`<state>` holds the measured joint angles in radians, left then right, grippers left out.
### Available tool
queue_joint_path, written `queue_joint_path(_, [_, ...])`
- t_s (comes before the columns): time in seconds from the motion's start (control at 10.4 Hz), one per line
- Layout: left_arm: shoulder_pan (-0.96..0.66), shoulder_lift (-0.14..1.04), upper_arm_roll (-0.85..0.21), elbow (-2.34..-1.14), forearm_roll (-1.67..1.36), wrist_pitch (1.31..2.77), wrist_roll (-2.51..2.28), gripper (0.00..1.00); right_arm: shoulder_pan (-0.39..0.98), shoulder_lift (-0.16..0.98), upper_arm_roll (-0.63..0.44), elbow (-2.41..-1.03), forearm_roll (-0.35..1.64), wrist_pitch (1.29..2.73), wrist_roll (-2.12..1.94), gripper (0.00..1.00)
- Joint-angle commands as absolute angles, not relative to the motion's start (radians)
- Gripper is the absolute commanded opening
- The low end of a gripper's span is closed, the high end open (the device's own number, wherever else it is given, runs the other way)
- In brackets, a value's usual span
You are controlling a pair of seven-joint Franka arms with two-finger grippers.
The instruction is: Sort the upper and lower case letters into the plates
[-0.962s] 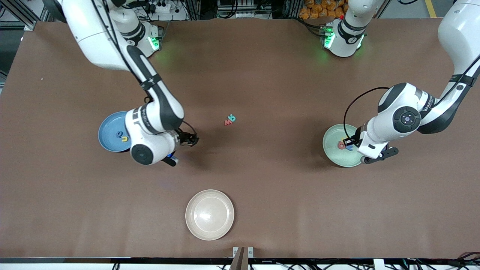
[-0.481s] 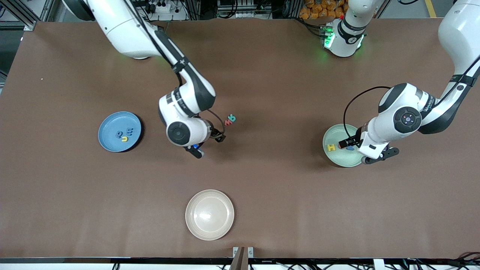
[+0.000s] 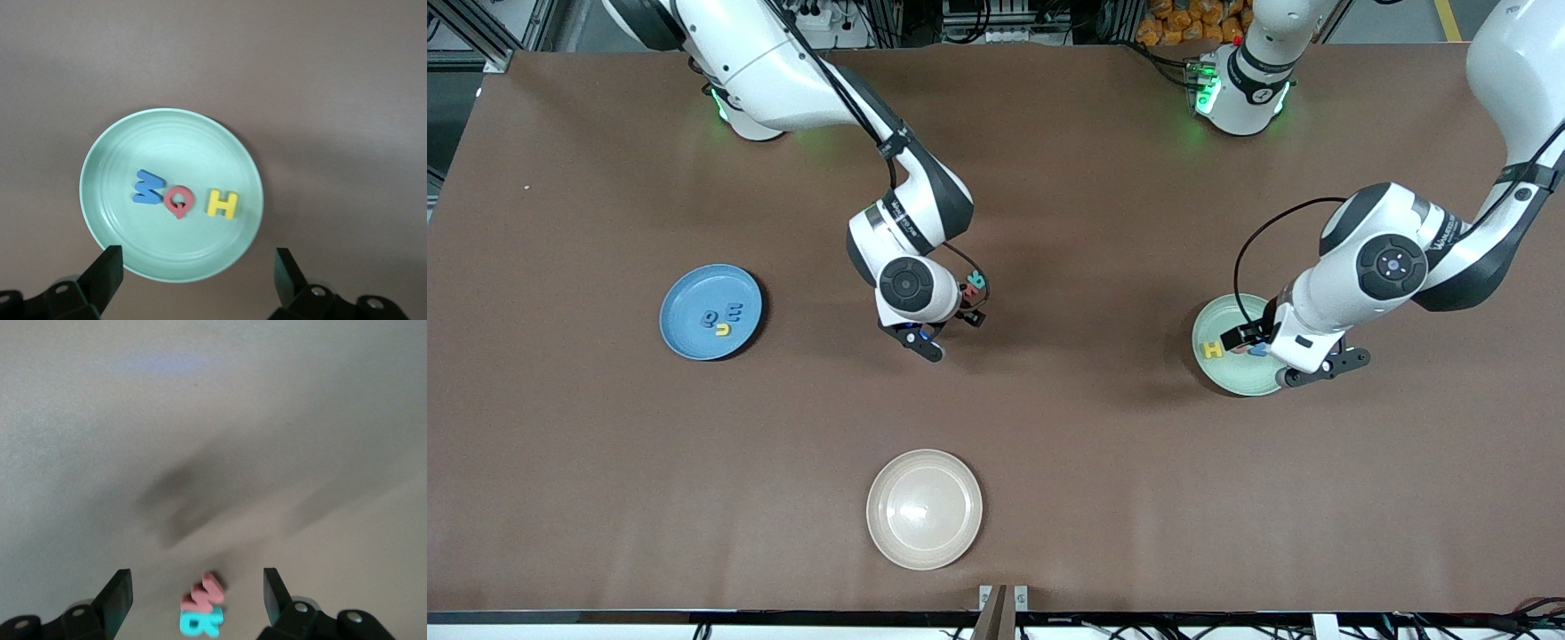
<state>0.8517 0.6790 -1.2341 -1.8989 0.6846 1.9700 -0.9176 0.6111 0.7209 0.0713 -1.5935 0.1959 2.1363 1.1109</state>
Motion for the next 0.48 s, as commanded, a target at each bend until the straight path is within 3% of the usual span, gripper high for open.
queue_joint_path(0.0, [0.816, 0.655, -1.273, -1.881, 0.696, 1.928, -0.958, 1.00, 0.643, 0.719, 0.063, -1.623, 0.172, 2.189, 1.108, 0.87])
queue_joint_path(0.38, [0.798, 0.657, -1.287, -1.870, 0.695, 1.907, -0.994, 1.00, 0.661, 0.712, 0.064, -1.660, 0.172, 2.209, 1.100, 0.85])
